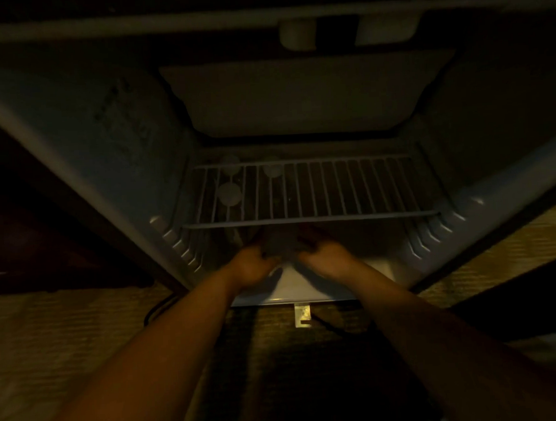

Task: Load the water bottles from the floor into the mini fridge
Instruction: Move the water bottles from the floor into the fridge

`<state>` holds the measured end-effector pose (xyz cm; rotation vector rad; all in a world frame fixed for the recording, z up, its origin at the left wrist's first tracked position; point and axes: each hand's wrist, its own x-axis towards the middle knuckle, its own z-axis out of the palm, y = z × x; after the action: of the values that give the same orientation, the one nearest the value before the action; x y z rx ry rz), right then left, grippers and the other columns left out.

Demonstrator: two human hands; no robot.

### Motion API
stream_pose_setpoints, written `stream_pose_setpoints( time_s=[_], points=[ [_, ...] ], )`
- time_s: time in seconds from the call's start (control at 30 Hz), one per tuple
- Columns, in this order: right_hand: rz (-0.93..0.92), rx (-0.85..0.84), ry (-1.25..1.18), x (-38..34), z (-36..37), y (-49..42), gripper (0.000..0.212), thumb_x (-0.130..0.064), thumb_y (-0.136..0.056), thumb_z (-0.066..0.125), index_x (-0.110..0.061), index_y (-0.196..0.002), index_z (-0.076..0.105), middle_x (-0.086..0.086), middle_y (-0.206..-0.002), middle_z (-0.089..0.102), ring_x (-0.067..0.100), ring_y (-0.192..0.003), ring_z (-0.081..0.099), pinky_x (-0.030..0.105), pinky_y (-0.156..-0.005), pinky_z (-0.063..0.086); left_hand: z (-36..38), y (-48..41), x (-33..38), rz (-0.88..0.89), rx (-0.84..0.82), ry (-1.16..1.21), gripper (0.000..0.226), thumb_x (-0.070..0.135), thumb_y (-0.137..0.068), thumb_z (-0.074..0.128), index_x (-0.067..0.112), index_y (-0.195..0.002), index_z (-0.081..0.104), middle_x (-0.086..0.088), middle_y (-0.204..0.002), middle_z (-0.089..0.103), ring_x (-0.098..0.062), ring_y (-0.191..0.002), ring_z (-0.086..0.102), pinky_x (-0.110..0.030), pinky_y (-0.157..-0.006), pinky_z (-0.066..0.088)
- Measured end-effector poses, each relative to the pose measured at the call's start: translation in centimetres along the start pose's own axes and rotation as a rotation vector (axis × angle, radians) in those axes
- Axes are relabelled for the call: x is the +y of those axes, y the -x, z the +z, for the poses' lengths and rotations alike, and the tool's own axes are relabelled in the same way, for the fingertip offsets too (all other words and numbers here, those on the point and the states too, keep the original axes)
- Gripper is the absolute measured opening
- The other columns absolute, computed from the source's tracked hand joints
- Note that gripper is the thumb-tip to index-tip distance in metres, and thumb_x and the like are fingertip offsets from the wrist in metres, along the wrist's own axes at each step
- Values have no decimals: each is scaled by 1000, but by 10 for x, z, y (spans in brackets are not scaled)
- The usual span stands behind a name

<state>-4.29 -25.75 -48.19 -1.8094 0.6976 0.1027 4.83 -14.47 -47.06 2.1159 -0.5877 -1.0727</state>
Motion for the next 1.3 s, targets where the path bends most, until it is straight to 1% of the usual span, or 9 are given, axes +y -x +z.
stream_pose_setpoints(
  time_s=[0.1,0.17,0.3,0.5,0.7,0.87,1.07,1.23,1.3],
  points=[
    [23,-52,91,-6,-4,16,47,-8,-92,52,-7,-138,40,11,-139,48,25,-130,44,27,-100,41,-5,21,-1,-39,-68,-35,40,3,-93,47,1,-133,42,-21,-136,48,-28,-123,48,-24,-92,43],
    [46,-111,145,-13,-7,25,43,-9,-93,52,-8,-135,44,10,-133,53,25,-126,49,33,-102,40,-10,36,0,-63,-119,-112,34,10,-94,48,3,-127,49,-19,-127,56,-23,-108,55,-29,-91,44],
    [-17,-186,283,-44,-12,56,40,-9,-92,52,-8,-132,47,13,-126,58,22,-116,56,28,-96,43,-25,73,11,-21,-118,-258,29,18,-94,49,2,-117,57,-18,-118,61,-17,-94,56,-19,-77,43],
    [-197,-247,526,-110,-19,114,38,-14,-91,56,-8,-128,53,11,-124,61,20,-115,57,29,-102,43,-62,156,40,57,-38,-462,34,23,-94,48,2,-118,58,-15,-118,61,-24,-107,57,-32,-93,44],
    [-425,-306,807,-197,-9,175,33,-18,-91,57,-7,-122,58,11,-121,63,19,-110,59,27,-95,43,-112,252,65,109,36,-598,36,25,-94,48,7,-125,53,-11,-125,58,-23,-115,56,-25,-87,43],
    [-568,-355,900,-257,20,228,36,-20,-91,56,-9,-125,56,8,-122,63,18,-112,59,28,-97,45,-144,335,67,88,137,-676,43,32,-94,47,11,-132,48,-6,-134,52,-20,-123,50,-30,-101,39],
    [-685,-409,989,-302,83,290,37,-26,-91,57,-17,-127,55,0,-123,59,16,-113,57,34,-98,47,-165,438,32,-28,240,-744,45,37,-94,46,14,-133,46,-5,-134,51,-20,-122,50,-31,-99,40],
    [-637,-606,1050,-294,165,336,32,-25,-91,57,-14,-121,57,-3,-98,64,12,-87,64,29,-80,50,-167,511,-33,-143,280,-588,44,33,-93,48,12,-132,47,-8,-130,56,-21,-117,55,-32,-100,43],
    [-627,-681,1038,-285,200,353,32,-24,-90,58,-15,-120,58,-4,-96,64,12,-85,64,27,-77,49,-162,535,-69,-205,271,-510,43,31,-94,48,10,-131,48,-9,-129,57,-21,-115,56,-31,-98,43]
  ],
)
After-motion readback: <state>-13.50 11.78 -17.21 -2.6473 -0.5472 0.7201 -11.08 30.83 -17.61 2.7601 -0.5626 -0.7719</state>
